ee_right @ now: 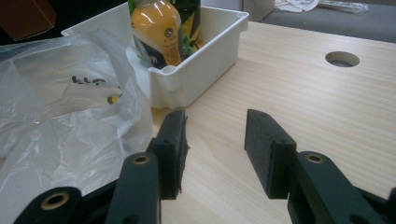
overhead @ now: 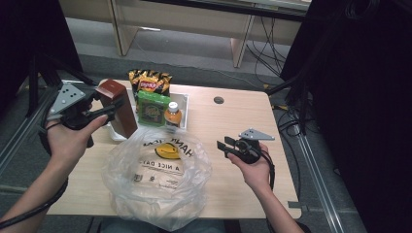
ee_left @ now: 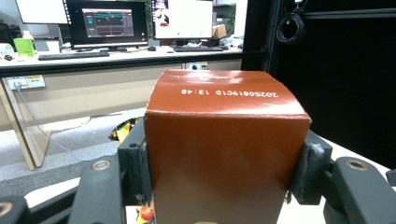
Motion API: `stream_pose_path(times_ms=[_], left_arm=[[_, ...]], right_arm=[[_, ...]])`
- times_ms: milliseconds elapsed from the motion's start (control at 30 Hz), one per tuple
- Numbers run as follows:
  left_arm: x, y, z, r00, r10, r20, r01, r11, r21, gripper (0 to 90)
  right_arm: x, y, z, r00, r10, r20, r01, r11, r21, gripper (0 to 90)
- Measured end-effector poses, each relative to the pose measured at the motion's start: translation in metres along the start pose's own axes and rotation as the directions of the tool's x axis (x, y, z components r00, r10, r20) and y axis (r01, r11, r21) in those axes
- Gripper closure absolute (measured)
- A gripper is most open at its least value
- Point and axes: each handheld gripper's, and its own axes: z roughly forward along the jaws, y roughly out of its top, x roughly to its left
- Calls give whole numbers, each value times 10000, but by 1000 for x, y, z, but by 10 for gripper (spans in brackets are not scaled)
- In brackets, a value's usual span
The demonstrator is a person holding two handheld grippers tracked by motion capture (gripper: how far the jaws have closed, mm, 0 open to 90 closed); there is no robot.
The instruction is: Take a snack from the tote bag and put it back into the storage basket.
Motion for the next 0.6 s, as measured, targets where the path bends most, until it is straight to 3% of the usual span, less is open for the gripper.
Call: stream_pose_path(times_ms=[33, 133, 433, 467, 600], left_arm=[[0, 0, 0, 10000, 9, -6, -9, 10000, 4, 378], [1, 0, 2, 10000, 32, -38, -32, 10000, -12, 378], [4, -2, 7, 9999, 8, -158, -8, 10000, 11, 378], [5, -3, 8, 9999, 18, -171, -18, 10000, 8, 378], [6, -4, 11, 9996, 70, -260, -70, 10000, 5, 378]], right_arm=[[1, 0, 0, 9999, 102, -49, -102, 9999, -26, 593], [-2, 0, 1, 9991, -399, 109, 401, 9990, -175, 593], [-3, 0, 2, 9983, -554, 162, 558, 9981, -277, 592], [-1, -1, 2, 9996, -248, 130, 251, 9993, -284, 592], [-3, 0, 2, 9985, -537, 121, 540, 9982, -277, 592]])
